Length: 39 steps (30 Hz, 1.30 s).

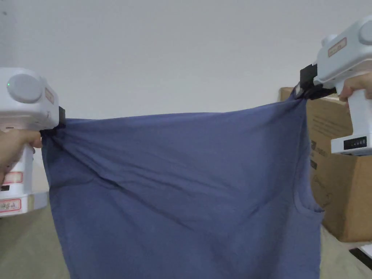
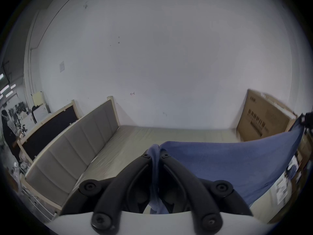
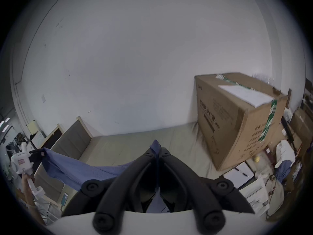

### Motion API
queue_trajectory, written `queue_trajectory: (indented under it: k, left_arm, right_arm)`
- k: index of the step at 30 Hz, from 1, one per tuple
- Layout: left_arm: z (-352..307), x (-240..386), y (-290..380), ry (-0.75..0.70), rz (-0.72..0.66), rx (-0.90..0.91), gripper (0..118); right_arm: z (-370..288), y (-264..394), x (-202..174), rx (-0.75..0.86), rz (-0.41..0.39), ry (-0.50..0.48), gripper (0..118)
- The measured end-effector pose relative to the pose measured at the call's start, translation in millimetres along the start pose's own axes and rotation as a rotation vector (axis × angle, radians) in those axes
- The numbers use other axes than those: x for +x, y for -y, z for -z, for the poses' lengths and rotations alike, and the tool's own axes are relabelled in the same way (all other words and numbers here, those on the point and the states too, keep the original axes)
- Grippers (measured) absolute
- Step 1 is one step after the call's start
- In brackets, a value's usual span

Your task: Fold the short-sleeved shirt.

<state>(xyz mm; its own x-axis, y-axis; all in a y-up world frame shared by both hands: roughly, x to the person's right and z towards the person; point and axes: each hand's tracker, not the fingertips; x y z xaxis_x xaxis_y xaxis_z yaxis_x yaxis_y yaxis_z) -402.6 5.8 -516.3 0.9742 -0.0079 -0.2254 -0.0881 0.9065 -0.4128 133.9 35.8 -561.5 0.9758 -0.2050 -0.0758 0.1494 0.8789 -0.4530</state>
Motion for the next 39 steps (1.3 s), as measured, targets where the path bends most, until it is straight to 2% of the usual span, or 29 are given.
queue_trajectory:
  k: [1, 5, 10, 14, 19, 21, 25, 29, 33, 36, 39]
  left_arm:
    - [-0.5, -0.5, -14.2, -0.004, -0.041, 0.023, 3]
    - [0.3, 5.9, -66.8, -0.045, 0.016, 0.076, 3]
    - [1.4, 13.9, -110.1, -0.051, 0.002, 0.142, 3]
    - [11.9, 17.2, -123.6, -0.067, 0.024, 0.151, 3]
    - [38.4, 23.1, -109.2, -0.063, 0.042, 0.147, 3]
    - [58.1, 28.8, -92.5, -0.08, 0.035, 0.147, 3]
    - [111.7, 43.1, -45.3, -0.08, 0.076, 0.041, 3]
    - [172.0, 52.1, 25.2, -0.078, 0.084, -0.076, 3]
    - [232.6, 54.0, 119.3, -0.076, 0.123, -0.251, 3]
    - [260.8, 52.7, 186.7, -0.084, 0.123, -0.351, 3]
    - [278.4, 49.9, 246.8, -0.094, 0.127, -0.442, 3]
  right_arm:
    - [-1.3, -12.4, -3.7, 0.012, -0.006, 0.001, 1]
    - [-12.2, -60.2, -11.2, 0.069, 0.016, -0.016, 1]
    - [-26.9, -100.8, -21.3, 0.133, 0.007, -0.006, 1]
    - [-27.4, -102.9, -18.4, 0.141, 0.02, -0.017, 1]
    - [-8.9, -77.0, -16.1, 0.115, -0.011, 0.001, 1]
    - [9.2, -62.8, -10.5, 0.09, -0.007, -0.009, 1]
    - [70.4, -27.1, 6.2, -0.033, -0.042, 0.048, 1]
    - [130.7, 34.2, 26.9, -0.143, -0.012, 0.052, 1]
    - [199.2, 116.9, 51.8, -0.303, 0.007, 0.081, 1]
    - [238.5, 183.0, 68.8, -0.416, 0.059, 0.083, 1]
    - [261.3, 247.1, 81.6, -0.52, 0.074, 0.092, 1]
